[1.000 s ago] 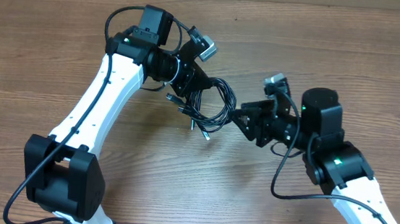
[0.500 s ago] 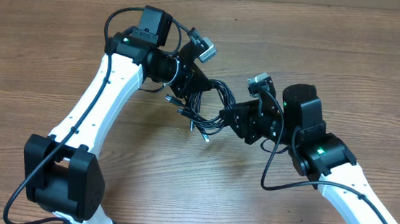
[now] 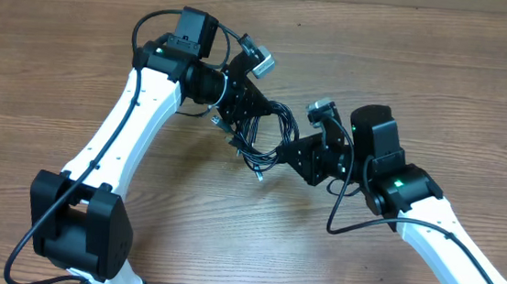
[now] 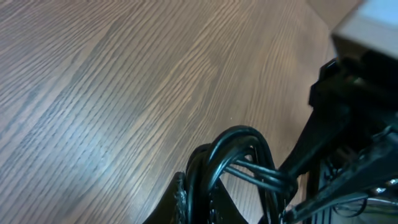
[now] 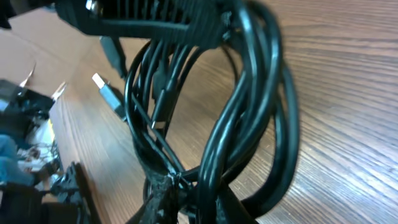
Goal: Untangle cables
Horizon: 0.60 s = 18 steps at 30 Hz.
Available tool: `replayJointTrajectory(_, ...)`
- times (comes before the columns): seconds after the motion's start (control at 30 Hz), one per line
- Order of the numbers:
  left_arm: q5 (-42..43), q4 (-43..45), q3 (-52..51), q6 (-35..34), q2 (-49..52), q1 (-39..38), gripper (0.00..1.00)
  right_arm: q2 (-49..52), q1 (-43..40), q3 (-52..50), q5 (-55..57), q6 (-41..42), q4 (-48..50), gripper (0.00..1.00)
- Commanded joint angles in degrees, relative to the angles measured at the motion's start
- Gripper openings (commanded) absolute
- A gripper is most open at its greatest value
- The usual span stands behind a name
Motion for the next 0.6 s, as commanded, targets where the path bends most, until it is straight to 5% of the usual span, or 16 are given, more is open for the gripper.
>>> replayJointTrajectory(0.0,6.36,2.05,1.29,-6.43,-0.22,-0.7,0.04,0.63,0.72,1.22,-5.64,-0.37,0.13,0.06)
replayJointTrajectory(0.17,2.89,5.42,1.29,-13.77,-0.22,0.07,0.04,0.63,0.72,1.22,-5.57,-0.37,-1.33,0.04)
replayJointTrajectory(0.57,-15.13,13.42,1.29,-49.59,-0.22,8.59,0.04,0.63,0.72,1.22,4.7,2.84,-11.26,0.04)
